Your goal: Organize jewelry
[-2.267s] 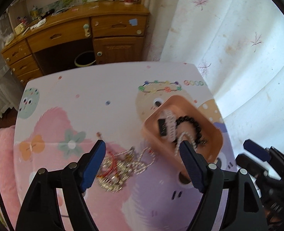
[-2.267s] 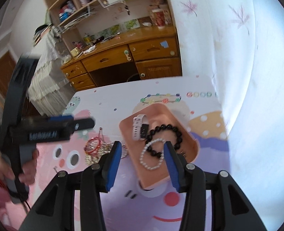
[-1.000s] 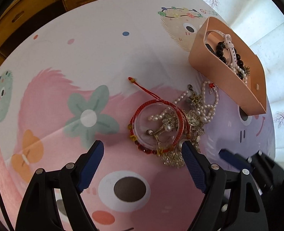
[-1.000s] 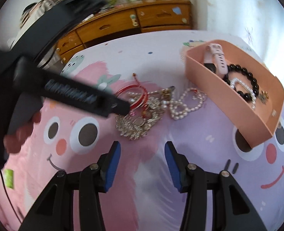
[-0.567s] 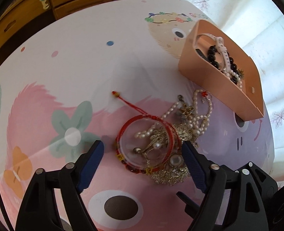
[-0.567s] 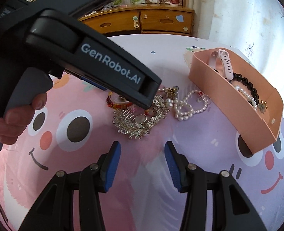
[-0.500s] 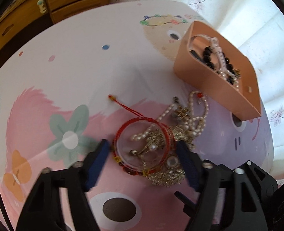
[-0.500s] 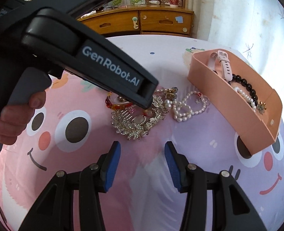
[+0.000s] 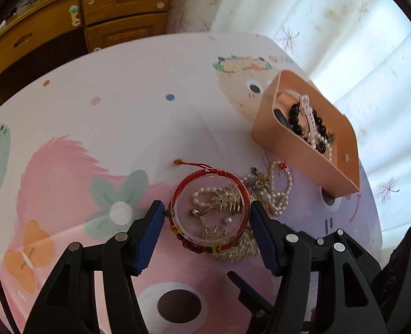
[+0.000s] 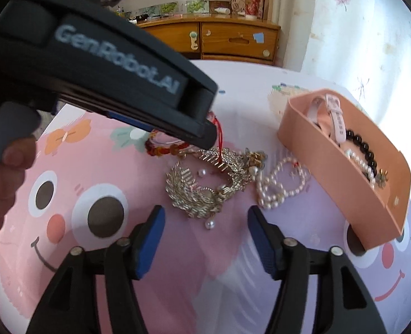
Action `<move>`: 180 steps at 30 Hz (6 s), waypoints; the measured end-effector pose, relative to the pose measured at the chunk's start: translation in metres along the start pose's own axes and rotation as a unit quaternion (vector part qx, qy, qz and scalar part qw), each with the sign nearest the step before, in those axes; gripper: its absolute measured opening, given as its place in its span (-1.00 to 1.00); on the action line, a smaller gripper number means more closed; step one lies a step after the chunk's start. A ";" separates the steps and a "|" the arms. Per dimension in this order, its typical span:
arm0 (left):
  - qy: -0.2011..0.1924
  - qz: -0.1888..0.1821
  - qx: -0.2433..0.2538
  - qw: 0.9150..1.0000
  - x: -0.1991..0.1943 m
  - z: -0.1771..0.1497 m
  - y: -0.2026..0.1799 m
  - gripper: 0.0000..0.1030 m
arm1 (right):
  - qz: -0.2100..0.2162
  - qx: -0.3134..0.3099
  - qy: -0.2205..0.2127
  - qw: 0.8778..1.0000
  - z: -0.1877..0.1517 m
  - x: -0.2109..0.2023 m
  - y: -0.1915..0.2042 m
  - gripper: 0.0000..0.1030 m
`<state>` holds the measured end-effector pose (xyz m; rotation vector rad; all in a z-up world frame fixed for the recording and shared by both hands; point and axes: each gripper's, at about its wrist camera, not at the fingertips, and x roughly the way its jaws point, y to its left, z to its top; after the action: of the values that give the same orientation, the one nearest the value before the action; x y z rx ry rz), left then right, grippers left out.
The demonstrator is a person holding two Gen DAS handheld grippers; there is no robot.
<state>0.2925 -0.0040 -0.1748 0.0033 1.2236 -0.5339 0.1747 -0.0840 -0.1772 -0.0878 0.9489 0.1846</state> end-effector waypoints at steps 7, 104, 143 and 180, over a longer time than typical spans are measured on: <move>-0.013 0.007 -0.019 1.000 -0.022 -0.007 0.029 0.18 | -0.007 0.001 -0.008 1.000 0.016 0.011 0.009 0.43; -0.062 0.165 -0.055 0.983 -0.039 -0.174 -0.121 0.83 | 0.222 -0.061 0.115 0.966 0.001 -0.035 -0.065 -0.26; -0.162 0.195 -0.078 0.964 -0.003 -0.185 -0.117 0.35 | 0.216 -0.165 0.184 0.945 0.031 0.019 -0.028 -0.80; -0.165 0.201 -0.021 0.965 -0.024 -0.197 -0.139 0.70 | 0.184 -0.172 0.232 0.940 0.015 0.005 -0.065 -0.79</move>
<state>0.0575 -0.0609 -0.1846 0.1201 0.8745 -0.1428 0.2021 -0.1452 -0.1728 -0.2866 1.3930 0.7001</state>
